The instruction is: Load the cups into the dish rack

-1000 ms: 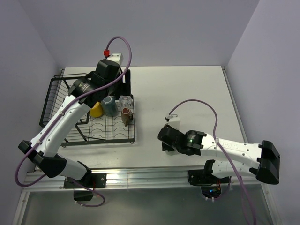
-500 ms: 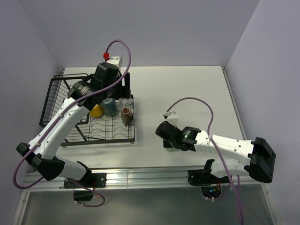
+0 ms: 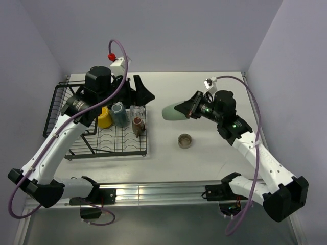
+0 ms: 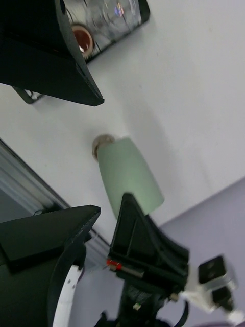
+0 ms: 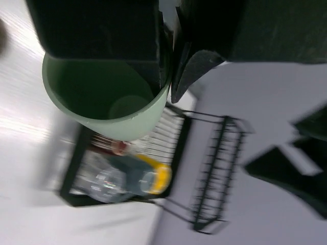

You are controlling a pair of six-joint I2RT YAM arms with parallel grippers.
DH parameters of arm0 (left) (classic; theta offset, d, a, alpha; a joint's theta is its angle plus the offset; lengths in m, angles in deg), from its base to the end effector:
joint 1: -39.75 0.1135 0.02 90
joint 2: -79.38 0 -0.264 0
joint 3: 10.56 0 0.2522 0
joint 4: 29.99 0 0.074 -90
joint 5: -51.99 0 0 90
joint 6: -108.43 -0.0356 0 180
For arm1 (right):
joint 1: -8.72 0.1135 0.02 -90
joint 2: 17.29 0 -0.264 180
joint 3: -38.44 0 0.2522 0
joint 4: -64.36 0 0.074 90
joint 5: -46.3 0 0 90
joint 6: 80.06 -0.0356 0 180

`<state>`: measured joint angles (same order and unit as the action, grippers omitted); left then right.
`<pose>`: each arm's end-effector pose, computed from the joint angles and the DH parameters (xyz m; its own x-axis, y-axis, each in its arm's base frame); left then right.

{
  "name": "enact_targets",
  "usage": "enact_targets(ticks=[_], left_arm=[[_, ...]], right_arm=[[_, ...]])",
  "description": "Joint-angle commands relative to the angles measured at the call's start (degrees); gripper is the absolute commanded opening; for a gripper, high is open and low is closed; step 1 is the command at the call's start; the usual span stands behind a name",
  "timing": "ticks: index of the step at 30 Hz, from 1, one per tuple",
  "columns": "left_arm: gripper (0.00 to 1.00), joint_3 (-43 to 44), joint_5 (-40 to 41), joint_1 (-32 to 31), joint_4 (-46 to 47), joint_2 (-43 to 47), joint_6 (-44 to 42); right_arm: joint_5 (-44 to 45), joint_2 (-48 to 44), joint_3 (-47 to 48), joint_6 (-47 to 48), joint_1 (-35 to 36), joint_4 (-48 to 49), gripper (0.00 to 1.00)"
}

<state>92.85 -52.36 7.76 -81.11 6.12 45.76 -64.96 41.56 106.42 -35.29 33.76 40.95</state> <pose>0.2187 -0.1470 0.4542 -0.5954 -0.1525 -0.7888 0.4910 0.7081 -0.5075 0.2086 0.1117 0.3530 -0.6634 0.4203 -0.6190 -0.3434 0.5640 0.7510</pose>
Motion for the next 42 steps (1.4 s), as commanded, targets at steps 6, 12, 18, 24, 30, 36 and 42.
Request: enact_targets(ticks=[6, 12, 18, 24, 30, 36, 42], left_arm=[[0.86, -5.3, -14.8, 0.5, 15.4, 0.7, 4.4], [0.87, -8.3, -16.6, 1.2, 19.0, 0.4, 5.1], [0.87, -8.7, -15.4, 2.2, 18.2, 0.8, 3.9], [0.87, -10.1, -19.2, 2.5, 19.8, 0.3, 4.5], [0.86, -13.1, -23.2, 2.4, 23.9, 1.3, 6.6], [0.85, -14.8, -25.7, 2.5, 26.2, 1.7, 8.3], [0.82, -15.6, -25.1, 2.5, 26.5, 2.5, 8.8]], right_arm=[[-22.7, 6.1, -1.7, -19.9, -4.6, 37.9, 0.00], [-25.2, 8.6, -6.9, -32.3, -5.5, 59.0, 0.00], [-25.8, 11.7, -10.4, -41.2, -5.9, 75.6, 0.00], [-24.9, 14.2, -11.2, -45.7, -5.9, 84.6, 0.00], [-24.0, 16.1, -10.6, -47.9, -5.8, 89.0, 0.00], [-22.8, 16.7, -11.0, -48.1, -5.8, 90.9, 0.00], [-22.7, 17.3, -10.4, -46.8, -5.1, 89.8, 0.00]])
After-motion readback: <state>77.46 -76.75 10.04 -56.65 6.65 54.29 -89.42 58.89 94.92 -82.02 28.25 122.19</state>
